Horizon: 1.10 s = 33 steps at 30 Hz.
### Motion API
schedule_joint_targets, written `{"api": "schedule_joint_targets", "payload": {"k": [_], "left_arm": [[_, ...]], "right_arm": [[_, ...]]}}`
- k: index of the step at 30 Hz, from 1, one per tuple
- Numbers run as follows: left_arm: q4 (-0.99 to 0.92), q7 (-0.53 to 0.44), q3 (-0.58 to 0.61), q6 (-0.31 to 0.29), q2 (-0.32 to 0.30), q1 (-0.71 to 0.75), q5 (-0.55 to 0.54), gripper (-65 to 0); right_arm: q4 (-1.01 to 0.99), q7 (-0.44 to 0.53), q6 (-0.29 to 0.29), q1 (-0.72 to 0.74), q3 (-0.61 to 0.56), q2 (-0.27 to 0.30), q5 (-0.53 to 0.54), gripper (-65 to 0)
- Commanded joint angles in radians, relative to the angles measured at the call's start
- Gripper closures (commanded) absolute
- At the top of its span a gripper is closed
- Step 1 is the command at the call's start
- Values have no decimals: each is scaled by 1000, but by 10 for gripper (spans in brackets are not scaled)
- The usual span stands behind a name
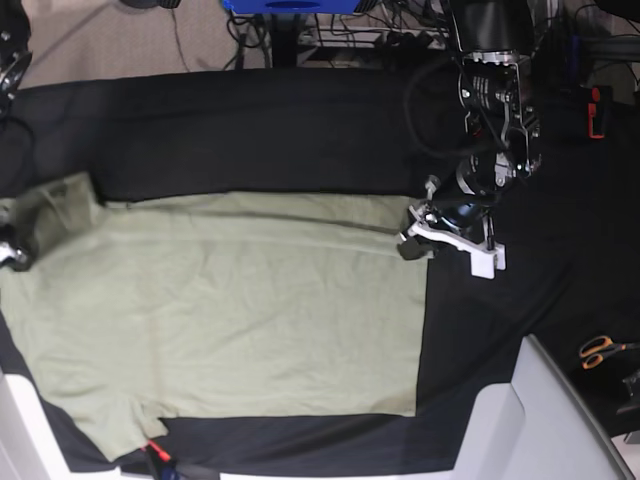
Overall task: Fold the T-shirt properly
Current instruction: 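Drag the grasped shirt edge toward the robot with both grippers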
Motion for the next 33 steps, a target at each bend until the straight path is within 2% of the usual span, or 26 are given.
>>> {"api": "schedule_joint_targets", "payload": {"k": [1, 13, 21, 25, 28, 33], "left_arm": [[16, -17, -1, -7, -5, -25, -21, 0], [-80, -19, 1, 1, -6, -133, -19, 0], [-146, -19, 1, 1, -8, -197, -14, 0], [-148, -19, 1, -2, -5, -215, 78, 0], [-151, -20, 1, -3, -5, -222, 94, 0], [-152, -80, 2, -3, -5, -228, 99, 0]], "right_arm": [[-9, 27, 8, 23, -6, 35, 10, -5], [-167, 174, 8, 118, -79, 53, 10, -5], [-171, 205, 8, 146, -104, 47, 10, -5], [-171, 220, 8, 149, -104, 47, 10, -5], [-171, 221, 8, 149, -104, 47, 10, -5], [-171, 223, 8, 149, -104, 46, 10, -5]]}}
